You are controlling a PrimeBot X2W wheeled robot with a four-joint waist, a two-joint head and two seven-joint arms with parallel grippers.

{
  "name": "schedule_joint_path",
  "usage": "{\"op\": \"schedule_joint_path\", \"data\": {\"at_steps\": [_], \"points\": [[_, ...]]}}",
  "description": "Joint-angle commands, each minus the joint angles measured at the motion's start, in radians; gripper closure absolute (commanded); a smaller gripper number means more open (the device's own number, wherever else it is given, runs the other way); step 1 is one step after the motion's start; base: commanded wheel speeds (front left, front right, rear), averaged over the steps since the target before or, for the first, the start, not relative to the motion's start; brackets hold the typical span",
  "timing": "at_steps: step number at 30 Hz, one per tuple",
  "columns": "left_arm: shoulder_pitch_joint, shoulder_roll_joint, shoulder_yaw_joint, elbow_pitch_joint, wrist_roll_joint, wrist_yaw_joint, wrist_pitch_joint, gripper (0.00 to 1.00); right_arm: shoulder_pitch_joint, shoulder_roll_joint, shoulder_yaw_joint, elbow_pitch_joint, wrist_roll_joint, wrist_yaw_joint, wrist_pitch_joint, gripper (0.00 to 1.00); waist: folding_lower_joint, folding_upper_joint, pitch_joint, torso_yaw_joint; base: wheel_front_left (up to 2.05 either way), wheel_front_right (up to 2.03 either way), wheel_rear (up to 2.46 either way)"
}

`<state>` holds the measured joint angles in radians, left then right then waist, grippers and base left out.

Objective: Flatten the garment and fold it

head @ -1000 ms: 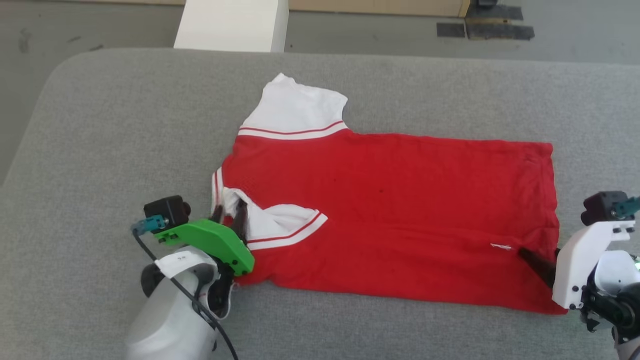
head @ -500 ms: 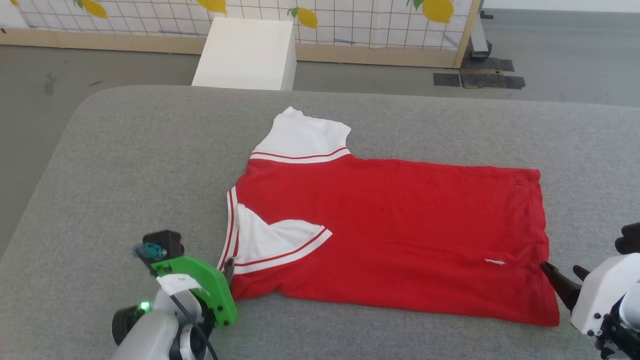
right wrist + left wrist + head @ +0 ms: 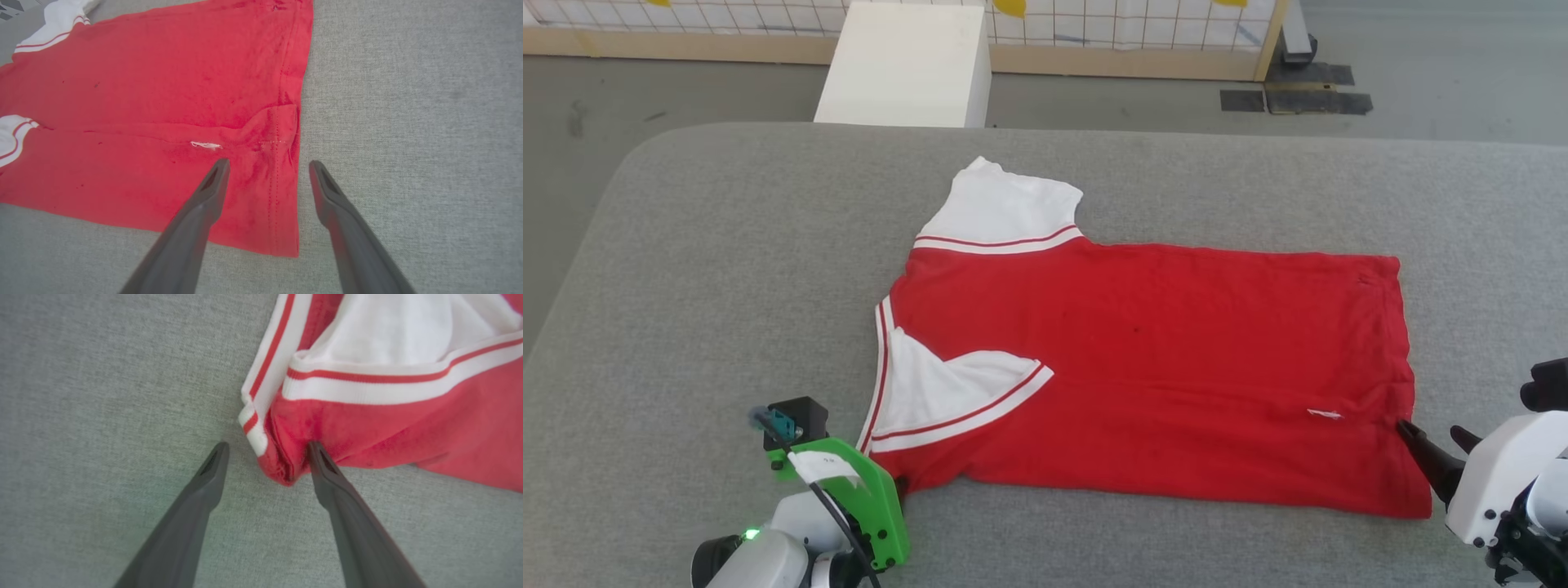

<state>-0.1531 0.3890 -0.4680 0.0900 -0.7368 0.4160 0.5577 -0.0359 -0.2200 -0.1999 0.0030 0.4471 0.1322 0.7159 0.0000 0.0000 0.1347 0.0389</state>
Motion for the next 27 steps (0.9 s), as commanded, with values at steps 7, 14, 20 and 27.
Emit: {"op": "schedule_joint_path", "data": {"at_steps": [7, 14, 20, 27], "points": [[0.026, -0.014, 0.001, 0.01, -0.03, -0.013, -0.014, 1.0, 0.016, -0.028, -0.009, -0.032, -0.042, -0.002, 0.0, 0.0, 0.0, 0.0, 0.018, -0.016, 0.0, 0.0, 0.0], [0.05, 0.011, 0.045, -0.064, -0.018, 0.01, -0.076, 1.0, 0.061, -0.029, 0.014, -0.077, -0.132, -0.002, 0.052, 0.0, 0.0, 0.0, 0.02, -0.015, 0.0, 0.0, 0.0], [0.062, 0.018, 0.053, -0.123, -0.011, 0.026, -0.088, 1.0, 0.041, -0.02, 0.08, -0.026, -0.201, -0.002, 0.089, 0.0, 0.0, 0.0, 0.036, -0.003, 0.0, 0.0, 0.0], [0.055, 0.007, 0.039, -0.136, -0.007, 0.029, -0.089, 1.0, 0.0, -0.039, 0.139, 0.074, -0.23, -0.002, 0.092, 0.0, 0.0, 0.0, 0.061, 0.016, 0.0, 0.0, 0.0]]}}
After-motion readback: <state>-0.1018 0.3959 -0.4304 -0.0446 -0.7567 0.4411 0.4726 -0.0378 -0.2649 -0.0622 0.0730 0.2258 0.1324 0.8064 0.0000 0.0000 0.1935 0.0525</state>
